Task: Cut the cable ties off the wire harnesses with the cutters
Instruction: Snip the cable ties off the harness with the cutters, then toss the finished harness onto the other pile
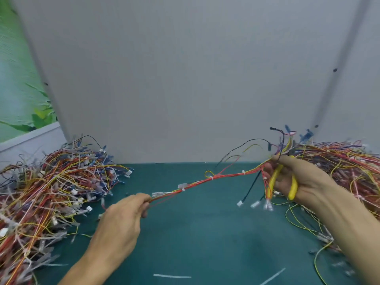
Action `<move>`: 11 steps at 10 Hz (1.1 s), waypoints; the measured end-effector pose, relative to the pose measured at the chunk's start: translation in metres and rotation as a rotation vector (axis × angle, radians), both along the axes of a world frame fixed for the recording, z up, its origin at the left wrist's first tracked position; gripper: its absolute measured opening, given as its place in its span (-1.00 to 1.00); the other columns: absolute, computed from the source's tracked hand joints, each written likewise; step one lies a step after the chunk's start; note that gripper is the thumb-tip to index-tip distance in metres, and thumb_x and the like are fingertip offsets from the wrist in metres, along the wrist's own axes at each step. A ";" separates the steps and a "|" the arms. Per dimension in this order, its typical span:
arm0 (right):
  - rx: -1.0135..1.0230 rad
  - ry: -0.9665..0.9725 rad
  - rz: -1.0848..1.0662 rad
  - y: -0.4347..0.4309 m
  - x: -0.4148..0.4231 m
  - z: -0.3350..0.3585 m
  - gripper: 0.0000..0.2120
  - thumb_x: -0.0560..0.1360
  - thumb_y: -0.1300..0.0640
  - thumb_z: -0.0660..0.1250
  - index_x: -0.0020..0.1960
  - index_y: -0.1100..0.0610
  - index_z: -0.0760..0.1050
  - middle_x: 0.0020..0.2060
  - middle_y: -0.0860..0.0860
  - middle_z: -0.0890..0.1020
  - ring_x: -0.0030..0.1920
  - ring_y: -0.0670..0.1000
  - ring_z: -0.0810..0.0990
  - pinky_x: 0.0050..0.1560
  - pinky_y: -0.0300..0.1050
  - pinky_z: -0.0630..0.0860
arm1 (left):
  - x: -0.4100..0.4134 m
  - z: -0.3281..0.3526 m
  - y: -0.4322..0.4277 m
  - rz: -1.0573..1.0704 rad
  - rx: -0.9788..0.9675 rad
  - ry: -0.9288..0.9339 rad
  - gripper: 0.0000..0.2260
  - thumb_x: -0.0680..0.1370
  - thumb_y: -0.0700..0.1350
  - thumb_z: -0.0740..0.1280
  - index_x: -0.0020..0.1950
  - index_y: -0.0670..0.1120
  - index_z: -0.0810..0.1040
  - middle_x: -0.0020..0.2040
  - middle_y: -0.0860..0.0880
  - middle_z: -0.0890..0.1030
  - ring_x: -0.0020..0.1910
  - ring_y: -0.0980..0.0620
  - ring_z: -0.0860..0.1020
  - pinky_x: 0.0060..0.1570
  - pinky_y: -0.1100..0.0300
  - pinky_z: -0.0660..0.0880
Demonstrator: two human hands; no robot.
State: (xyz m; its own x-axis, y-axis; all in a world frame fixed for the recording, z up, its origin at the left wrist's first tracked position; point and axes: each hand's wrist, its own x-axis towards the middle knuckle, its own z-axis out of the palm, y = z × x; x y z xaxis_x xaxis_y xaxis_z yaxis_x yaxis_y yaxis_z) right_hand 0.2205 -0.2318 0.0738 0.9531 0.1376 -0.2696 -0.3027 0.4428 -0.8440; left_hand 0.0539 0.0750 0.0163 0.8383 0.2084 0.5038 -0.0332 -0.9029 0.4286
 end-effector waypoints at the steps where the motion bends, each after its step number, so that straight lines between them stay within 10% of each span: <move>1: 0.050 -0.079 0.036 -0.001 -0.004 -0.002 -0.88 0.56 0.29 0.23 -0.14 0.22 0.46 -0.33 0.12 0.59 -0.28 0.04 0.62 -0.32 -0.12 0.63 | 0.000 0.003 0.004 -0.002 -0.041 0.013 -0.83 0.56 -0.21 0.29 -0.11 0.05 0.59 -0.35 0.12 0.54 -0.31 0.15 0.51 -0.30 0.16 0.43; 8: -0.159 -0.495 -0.389 -0.019 -0.037 0.062 -0.92 0.48 0.33 0.37 -0.15 0.19 0.53 -0.28 0.09 0.61 -0.37 -0.03 0.61 -0.28 -0.14 0.62 | 0.007 0.015 0.002 -0.142 0.066 0.027 -0.81 0.41 -0.30 0.48 -0.06 -0.06 0.68 -0.29 0.17 0.57 -0.29 0.14 0.52 -0.21 0.22 0.46; 11: -0.624 -0.858 -0.845 -0.037 -0.020 0.179 -0.85 0.39 0.14 0.33 -0.06 0.14 0.55 -0.26 0.10 0.48 -0.29 0.01 0.41 -0.32 -0.05 0.41 | 0.024 0.053 -0.086 -0.320 -0.201 -0.024 -0.83 0.49 -0.23 0.40 -0.18 0.05 0.62 -0.38 0.10 0.57 -0.38 0.16 0.56 -0.28 0.28 0.47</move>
State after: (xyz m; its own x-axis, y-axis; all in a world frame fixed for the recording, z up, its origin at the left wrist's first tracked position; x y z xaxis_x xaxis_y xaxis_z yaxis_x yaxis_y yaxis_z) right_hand 0.2002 -0.2686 0.2528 0.5829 -0.4942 0.6450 0.5874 -0.2921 -0.7547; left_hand 0.0782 -0.0112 0.0688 0.8652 0.0341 0.5002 -0.3127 -0.7432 0.5915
